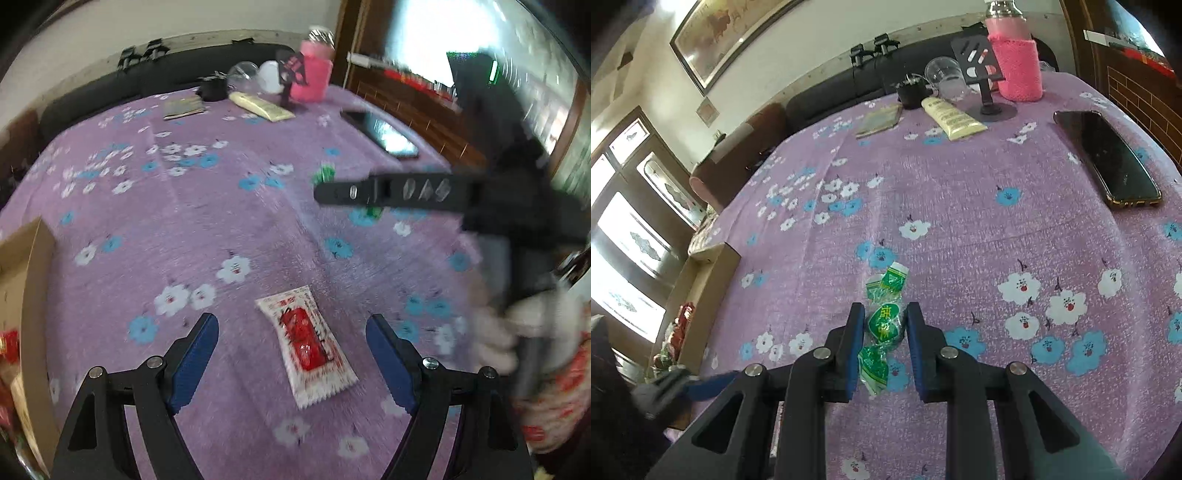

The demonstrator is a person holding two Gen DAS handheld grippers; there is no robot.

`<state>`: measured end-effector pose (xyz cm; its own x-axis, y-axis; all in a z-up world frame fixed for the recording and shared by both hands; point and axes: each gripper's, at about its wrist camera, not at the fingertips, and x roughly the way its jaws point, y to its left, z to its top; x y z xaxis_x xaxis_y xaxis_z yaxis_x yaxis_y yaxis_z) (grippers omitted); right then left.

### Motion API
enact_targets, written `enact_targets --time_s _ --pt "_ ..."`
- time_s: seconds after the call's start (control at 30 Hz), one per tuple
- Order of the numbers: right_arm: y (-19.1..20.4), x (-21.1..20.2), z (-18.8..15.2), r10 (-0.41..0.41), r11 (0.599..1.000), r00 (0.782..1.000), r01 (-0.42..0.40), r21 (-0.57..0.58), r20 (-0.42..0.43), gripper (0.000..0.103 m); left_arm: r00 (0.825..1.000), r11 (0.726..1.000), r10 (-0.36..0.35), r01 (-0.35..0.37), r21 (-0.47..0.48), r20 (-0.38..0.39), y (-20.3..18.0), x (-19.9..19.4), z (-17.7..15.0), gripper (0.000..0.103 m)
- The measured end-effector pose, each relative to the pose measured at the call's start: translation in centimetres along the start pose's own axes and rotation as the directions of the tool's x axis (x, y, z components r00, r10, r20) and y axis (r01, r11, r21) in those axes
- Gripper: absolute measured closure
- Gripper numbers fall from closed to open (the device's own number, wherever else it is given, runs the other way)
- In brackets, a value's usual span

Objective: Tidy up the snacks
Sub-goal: 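Grasp the red-white candy packet with the left tool, then carry both candies over the box and open both tools to drop them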

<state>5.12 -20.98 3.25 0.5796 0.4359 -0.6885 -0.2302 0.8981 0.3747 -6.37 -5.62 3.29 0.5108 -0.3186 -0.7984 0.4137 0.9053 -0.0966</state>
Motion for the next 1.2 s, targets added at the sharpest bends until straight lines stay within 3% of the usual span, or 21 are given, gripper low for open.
enact_targets --time_s 0.03,0.1,0.13,0.17,0.2,0.43,0.73,1.0,1.2 --pt "0.1 -0.1 0.0 0.001 1.000 1.000 -0.001 -0.002 0.006 0.081 1.000 0.999 0.029 -0.029 0.031 -0.011 -0.6 0.7 -0.1 0.019" --pt "0.3 -0.4 0.1 0.002 1.000 1.000 -0.002 -0.003 0.017 0.081 0.999 0.997 0.047 -0.045 0.056 -0.028 -0.9 1.5 -0.3 0.030" --pt "0.3 -0.6 0.1 0.002 1.000 1.000 -0.002 -0.002 0.022 0.081 0.998 0.996 0.059 -0.058 0.074 -0.011 -1.1 1.4 -0.3 0.042" --pt "0.3 -0.7 0.2 0.002 1.000 1.000 -0.002 -0.003 0.025 0.081 0.999 0.996 0.043 -0.043 0.074 -0.010 -1.1 1.3 -0.2 0.062" --pt "0.3 -0.8 0.2 -0.001 1.000 1.000 0.001 -0.003 0.030 0.081 0.999 0.996 0.045 -0.043 0.073 -0.014 -1.0 1.2 -0.1 0.074" --pt "0.2 -1.3 0.1 -0.025 1.000 0.998 0.025 0.002 0.064 0.081 1.000 1.000 -0.002 0.002 -0.006 0.020 0.4 -0.5 -0.3 0.074" --pt "1.3 -1.3 -0.5 -0.025 0.999 0.995 0.029 -0.043 0.094 0.081 0.983 0.986 0.037 -0.007 -0.168 0.178 5.3 -8.1 -1.9 0.074" --pt "3.6 -1.3 -0.9 -0.087 0.990 0.989 0.099 -0.102 0.119 0.081 0.943 0.948 0.173 -0.082 -0.308 0.283 11.4 -15.1 -6.0 0.073" --pt "8.5 -2.4 -1.3 0.005 0.991 0.996 0.008 -0.134 0.094 0.081 0.906 0.899 0.278 -0.130 -0.417 0.318 16.1 -18.9 -9.3 0.073"
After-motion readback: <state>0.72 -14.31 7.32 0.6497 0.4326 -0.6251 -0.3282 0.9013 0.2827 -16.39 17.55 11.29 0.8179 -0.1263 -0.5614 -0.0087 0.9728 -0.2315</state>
